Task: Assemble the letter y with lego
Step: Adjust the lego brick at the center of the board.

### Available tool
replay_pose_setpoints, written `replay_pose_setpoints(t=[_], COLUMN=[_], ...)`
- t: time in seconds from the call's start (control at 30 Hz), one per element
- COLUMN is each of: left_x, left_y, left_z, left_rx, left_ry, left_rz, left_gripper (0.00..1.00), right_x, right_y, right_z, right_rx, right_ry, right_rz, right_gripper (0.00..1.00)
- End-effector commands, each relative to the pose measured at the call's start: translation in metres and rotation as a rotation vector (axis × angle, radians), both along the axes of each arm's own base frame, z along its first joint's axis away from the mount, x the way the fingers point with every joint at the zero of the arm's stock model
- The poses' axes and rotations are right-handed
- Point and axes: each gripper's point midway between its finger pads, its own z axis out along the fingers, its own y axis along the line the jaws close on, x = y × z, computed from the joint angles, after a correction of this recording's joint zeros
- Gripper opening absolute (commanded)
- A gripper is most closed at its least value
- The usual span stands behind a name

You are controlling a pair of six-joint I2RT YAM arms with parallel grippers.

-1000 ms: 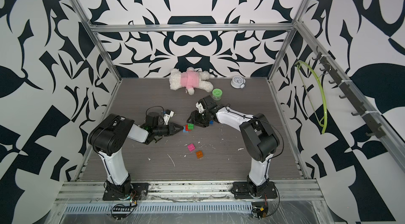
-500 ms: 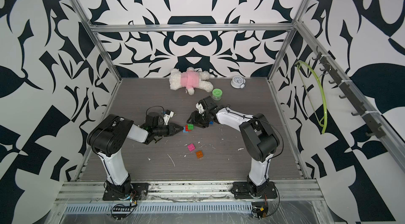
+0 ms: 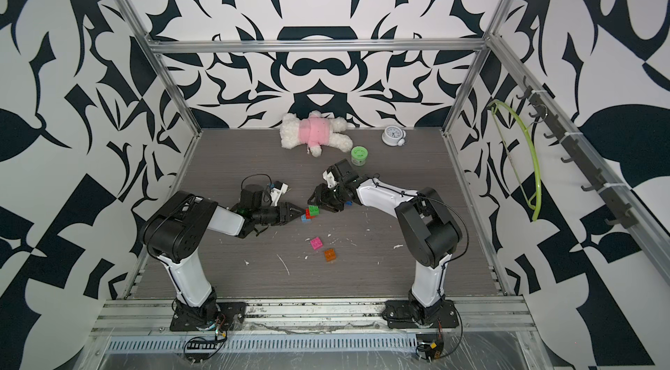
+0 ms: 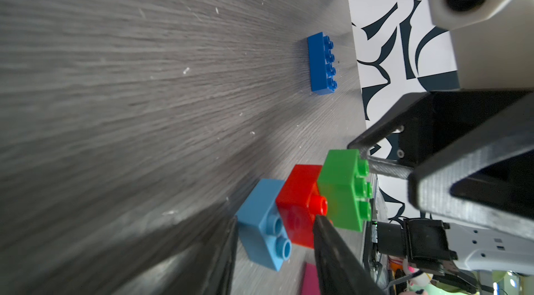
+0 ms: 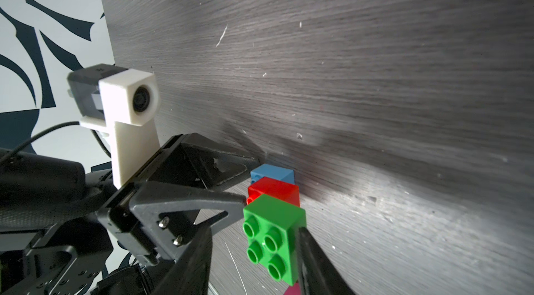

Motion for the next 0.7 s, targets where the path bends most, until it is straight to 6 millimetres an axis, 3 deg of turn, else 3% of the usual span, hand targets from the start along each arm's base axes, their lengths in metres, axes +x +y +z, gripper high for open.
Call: replay_pose_setpoints(t=[0.0, 0.67], left_x=[-0.019, -0.027], left_y=[0.007, 0.009], left_z=[-0.025, -0.043], left_rx=[0.065, 0.210], left_ry=[0.119, 0.139], left_rz=[0.009, -0.032], left_gripper=[0.51, 0.56], right_x=[-0.002, -0.010], right_y=[0.007, 0.007], right_z=[0.005, 0.002], right_rx=[0.025, 0.031], right_ry=[-0.009, 0.014], right_rz=[0.010, -0.007], right_gripper=[0.50, 0.47])
